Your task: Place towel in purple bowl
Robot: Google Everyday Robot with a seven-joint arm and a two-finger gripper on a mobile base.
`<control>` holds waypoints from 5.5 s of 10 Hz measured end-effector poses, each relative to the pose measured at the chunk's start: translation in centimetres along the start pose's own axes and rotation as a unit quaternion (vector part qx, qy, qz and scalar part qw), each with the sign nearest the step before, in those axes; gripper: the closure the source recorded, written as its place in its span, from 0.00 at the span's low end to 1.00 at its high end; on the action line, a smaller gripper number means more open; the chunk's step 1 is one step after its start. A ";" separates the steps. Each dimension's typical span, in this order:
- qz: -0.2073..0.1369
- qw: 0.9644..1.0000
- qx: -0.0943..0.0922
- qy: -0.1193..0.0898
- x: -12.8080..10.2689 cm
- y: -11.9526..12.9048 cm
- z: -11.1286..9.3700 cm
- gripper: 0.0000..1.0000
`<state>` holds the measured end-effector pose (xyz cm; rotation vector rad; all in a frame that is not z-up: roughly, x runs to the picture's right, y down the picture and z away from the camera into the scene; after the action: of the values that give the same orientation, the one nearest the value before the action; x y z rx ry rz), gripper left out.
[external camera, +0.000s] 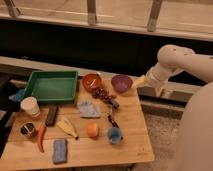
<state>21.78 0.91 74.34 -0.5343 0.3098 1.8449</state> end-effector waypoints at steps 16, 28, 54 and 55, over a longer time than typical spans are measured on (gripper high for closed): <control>-0.131 0.989 -0.073 0.016 5.8 19.3 6.1 0.20; -0.198 0.975 -0.011 0.104 11.5 26.4 18.6 0.20; -0.170 0.971 0.022 0.169 13.0 24.6 25.2 1.00; -0.172 0.971 -0.003 0.167 12.9 24.9 24.7 1.00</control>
<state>-10.18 14.68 87.88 -0.8491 0.4079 1.4180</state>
